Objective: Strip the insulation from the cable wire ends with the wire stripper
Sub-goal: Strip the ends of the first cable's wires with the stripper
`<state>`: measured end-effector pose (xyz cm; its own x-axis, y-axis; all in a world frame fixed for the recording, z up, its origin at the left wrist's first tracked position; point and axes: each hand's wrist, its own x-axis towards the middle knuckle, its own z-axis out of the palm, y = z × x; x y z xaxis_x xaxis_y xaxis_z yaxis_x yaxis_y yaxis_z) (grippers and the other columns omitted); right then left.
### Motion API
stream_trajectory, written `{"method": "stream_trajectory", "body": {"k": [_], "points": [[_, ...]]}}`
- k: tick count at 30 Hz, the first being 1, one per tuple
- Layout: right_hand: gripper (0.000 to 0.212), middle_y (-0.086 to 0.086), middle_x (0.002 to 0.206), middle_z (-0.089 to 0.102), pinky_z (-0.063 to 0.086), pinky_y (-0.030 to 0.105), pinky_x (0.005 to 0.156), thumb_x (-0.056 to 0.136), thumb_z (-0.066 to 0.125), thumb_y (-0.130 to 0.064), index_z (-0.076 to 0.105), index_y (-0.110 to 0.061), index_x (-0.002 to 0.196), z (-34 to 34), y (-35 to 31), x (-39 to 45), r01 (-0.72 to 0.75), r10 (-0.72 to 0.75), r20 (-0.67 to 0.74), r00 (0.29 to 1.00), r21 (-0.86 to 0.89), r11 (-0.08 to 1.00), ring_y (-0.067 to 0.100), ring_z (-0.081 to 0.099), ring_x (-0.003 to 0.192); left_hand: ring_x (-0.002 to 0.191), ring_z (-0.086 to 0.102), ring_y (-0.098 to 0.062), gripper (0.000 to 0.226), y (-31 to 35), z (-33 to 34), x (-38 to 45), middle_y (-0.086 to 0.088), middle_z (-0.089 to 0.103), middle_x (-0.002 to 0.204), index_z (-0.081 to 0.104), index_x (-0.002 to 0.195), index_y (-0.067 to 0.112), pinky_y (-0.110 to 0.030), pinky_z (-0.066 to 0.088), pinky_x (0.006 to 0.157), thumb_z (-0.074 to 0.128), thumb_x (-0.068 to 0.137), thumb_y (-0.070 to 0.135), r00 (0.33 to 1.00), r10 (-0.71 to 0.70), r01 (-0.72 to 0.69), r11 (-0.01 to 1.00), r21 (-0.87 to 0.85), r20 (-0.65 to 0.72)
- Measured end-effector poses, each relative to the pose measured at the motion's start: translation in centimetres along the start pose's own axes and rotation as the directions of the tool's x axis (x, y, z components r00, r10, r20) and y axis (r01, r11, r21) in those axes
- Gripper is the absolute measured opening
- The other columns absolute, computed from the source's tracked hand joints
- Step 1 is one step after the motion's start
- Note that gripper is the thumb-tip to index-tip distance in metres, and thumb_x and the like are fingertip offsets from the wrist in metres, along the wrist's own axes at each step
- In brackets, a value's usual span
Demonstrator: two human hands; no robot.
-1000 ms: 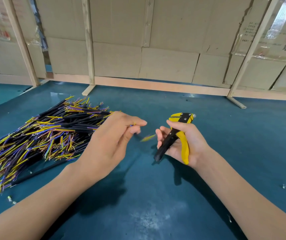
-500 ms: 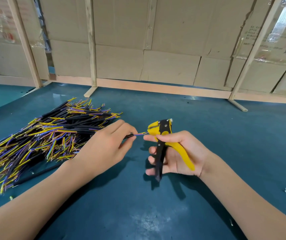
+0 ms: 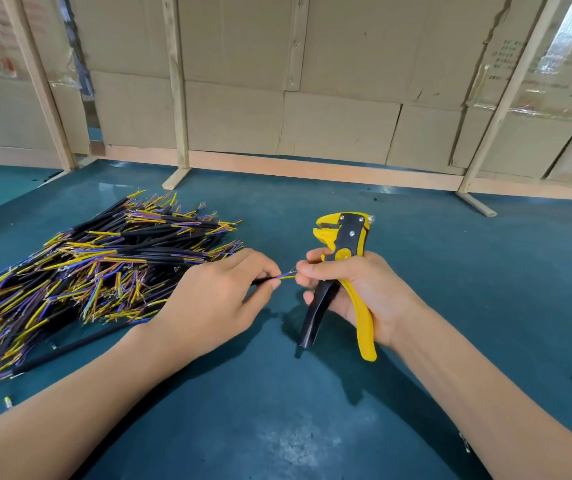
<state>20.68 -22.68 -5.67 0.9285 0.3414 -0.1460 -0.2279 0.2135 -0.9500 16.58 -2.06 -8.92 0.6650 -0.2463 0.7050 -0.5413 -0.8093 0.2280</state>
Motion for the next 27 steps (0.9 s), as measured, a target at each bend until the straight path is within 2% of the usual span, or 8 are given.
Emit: {"method": "stream_trajectory", "body": {"k": [4, 9, 14, 18, 21, 24, 27], "points": [[0.016, 0.017, 0.086, 0.073, 0.06, 0.035, 0.063, 0.082, 0.076, 0.006, 0.069, -0.002, 0.095, 0.2, -0.1, -0.2, -0.03, 0.032, -0.049, 0.998, 0.029, 0.999, 0.027, 0.076, 0.08, 0.072, 0.068, -0.021, 0.011, 0.3, 0.0, 0.0, 0.009, 0.066, 0.088, 0.068, 0.097, 0.016, -0.04, 0.053, 0.05, 0.062, 0.095, 0.025, 0.999, 0.039, -0.038, 0.997, 0.06, -0.008], [0.018, 0.018, 0.086, 0.073, 0.06, 0.033, 0.062, 0.083, 0.074, 0.008, 0.066, -0.002, 0.096, 0.4, -0.2, -0.3, -0.059, 0.062, -0.042, 0.997, 0.06, 0.996, 0.029, 0.077, 0.085, 0.062, 0.06, -0.022, 0.005, 0.7, 0.3, -0.1, 0.009, 0.062, 0.087, 0.064, 0.097, 0.017, -0.041, 0.05, 0.046, 0.068, 0.093, 0.016, 1.0, 0.014, -0.014, 0.997, 0.079, -0.011], [0.019, 0.02, 0.089, 0.074, 0.06, 0.033, 0.061, 0.085, 0.072, 0.008, 0.064, 0.0, 0.099, 0.3, -0.2, -0.2, -0.072, 0.076, -0.046, 0.996, 0.082, 0.994, 0.032, 0.077, 0.091, 0.071, 0.066, -0.021, 0.007, 0.5, 0.5, 0.0, 0.009, 0.064, 0.091, 0.066, 0.099, 0.019, -0.041, 0.051, 0.05, 0.068, 0.093, 0.018, 1.0, -0.006, 0.007, 0.998, 0.065, -0.023], [0.02, 0.023, 0.094, 0.074, 0.06, 0.033, 0.062, 0.085, 0.071, 0.009, 0.063, 0.0, 0.102, 0.2, -0.2, -0.2, -0.093, 0.097, -0.04, 0.994, 0.087, 0.992, 0.032, 0.077, 0.092, 0.075, 0.062, -0.015, 0.007, 0.7, 0.3, 0.1, 0.011, 0.063, 0.087, 0.067, 0.097, 0.021, -0.039, 0.05, 0.052, 0.071, 0.091, 0.02, 0.999, 0.004, 0.0, 0.996, 0.087, -0.048], [0.019, 0.023, 0.094, 0.074, 0.061, 0.034, 0.063, 0.086, 0.069, 0.009, 0.063, 0.0, 0.101, 0.1, -0.2, -0.1, -0.11, 0.114, -0.039, 0.993, 0.097, 0.989, 0.031, 0.077, 0.091, 0.08, 0.058, -0.018, 0.004, 0.9, 0.2, 0.2, 0.011, 0.06, 0.087, 0.068, 0.096, 0.02, -0.035, 0.049, 0.057, 0.07, 0.092, 0.02, 0.999, 0.018, -0.014, 0.996, 0.086, -0.046], [0.019, 0.021, 0.091, 0.074, 0.06, 0.033, 0.063, 0.085, 0.07, 0.01, 0.063, 0.0, 0.1, 0.0, -0.2, -0.1, -0.133, 0.137, -0.027, 0.99, 0.104, 0.986, 0.031, 0.077, 0.09, 0.082, 0.057, -0.021, 0.005, 1.1, 0.2, 0.2, 0.006, 0.059, 0.09, 0.067, 0.095, 0.02, -0.039, 0.049, 0.057, 0.067, 0.093, 0.016, 1.0, 0.014, -0.013, 0.996, 0.085, -0.006], [0.025, 0.022, 0.098, 0.075, 0.06, 0.032, 0.063, 0.083, 0.073, 0.009, 0.062, -0.001, 0.103, 0.1, -0.1, -0.1, -0.184, 0.182, 0.028, 0.983, 0.093, 0.979, 0.031, 0.076, 0.094, 0.083, 0.056, -0.023, 0.011, 1.3, 0.1, 0.2, 0.004, 0.057, 0.091, 0.066, 0.095, 0.02, -0.043, 0.049, 0.054, 0.068, 0.092, 0.009, 1.0, 0.002, -0.004, 0.997, 0.078, 0.029]]}}
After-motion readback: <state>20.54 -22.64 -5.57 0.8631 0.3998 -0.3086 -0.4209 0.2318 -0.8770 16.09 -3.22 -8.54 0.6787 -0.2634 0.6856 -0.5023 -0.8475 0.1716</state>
